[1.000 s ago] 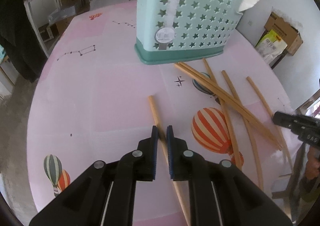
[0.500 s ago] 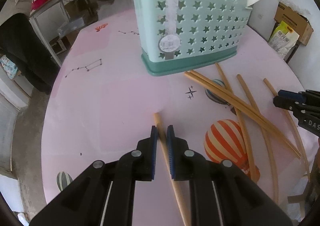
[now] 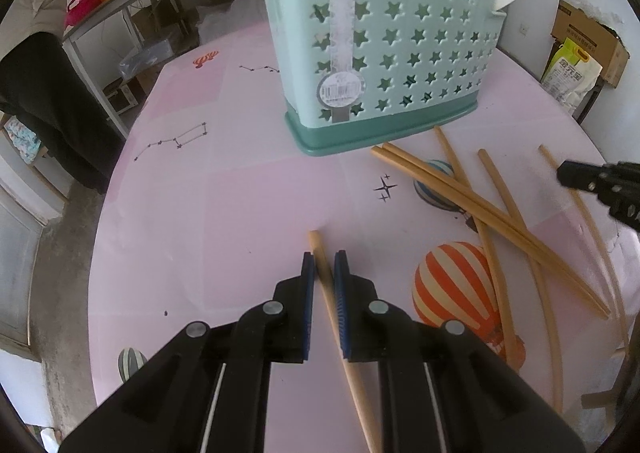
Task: Organize utensils
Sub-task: 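Lift both held chopsticks above the mint-green holder with both tools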
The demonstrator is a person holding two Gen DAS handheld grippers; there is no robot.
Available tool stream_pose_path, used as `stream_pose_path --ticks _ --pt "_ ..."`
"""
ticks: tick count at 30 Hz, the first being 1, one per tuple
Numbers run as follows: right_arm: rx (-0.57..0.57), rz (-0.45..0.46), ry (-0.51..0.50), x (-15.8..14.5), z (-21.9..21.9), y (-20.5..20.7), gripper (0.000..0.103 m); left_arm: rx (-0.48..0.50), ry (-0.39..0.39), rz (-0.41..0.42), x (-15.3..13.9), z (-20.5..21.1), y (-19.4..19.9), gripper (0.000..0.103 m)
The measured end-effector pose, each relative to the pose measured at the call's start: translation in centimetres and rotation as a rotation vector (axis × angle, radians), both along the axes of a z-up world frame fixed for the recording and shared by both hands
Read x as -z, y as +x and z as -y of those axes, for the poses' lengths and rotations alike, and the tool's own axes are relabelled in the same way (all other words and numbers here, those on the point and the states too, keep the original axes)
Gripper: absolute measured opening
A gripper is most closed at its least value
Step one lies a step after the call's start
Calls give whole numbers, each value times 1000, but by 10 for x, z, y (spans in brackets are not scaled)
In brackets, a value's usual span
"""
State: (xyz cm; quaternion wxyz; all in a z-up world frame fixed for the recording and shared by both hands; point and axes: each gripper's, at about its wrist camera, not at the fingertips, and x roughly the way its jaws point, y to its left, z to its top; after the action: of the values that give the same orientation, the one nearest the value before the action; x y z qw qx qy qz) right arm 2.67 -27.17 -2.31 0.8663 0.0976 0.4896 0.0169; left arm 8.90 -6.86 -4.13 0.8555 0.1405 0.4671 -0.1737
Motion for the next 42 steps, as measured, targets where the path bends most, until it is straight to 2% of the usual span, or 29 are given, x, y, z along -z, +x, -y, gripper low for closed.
stream_pose_path --ticks 9,13,16,21,24,29,36,42 --pt "88 131 68 -41 22 -24 4 -15 -8 24 1 -2 4 7" --pt "123 181 88 -56 25 -39 4 -48 -68 10 -2 -12 9 6" --pt "147 212 106 -63 28 -46 4 -63 -144 25 -17 -23 9 6" --pt "165 243 123 -67 30 -49 4 -67 -344 58 -60 -46 3 6" --pt "167 256 115 -69 28 -50 4 -51 -432 102 -87 -53 -4 6" --pt "166 271 117 -71 28 -52 4 24 -581 181 -134 -58 -12 6" --pt "165 278 123 -70 31 -53 4 62 -692 351 -194 -50 -3 5" --pt "177 290 139 -70 37 -56 4 86 -748 481 -242 -38 9 5"
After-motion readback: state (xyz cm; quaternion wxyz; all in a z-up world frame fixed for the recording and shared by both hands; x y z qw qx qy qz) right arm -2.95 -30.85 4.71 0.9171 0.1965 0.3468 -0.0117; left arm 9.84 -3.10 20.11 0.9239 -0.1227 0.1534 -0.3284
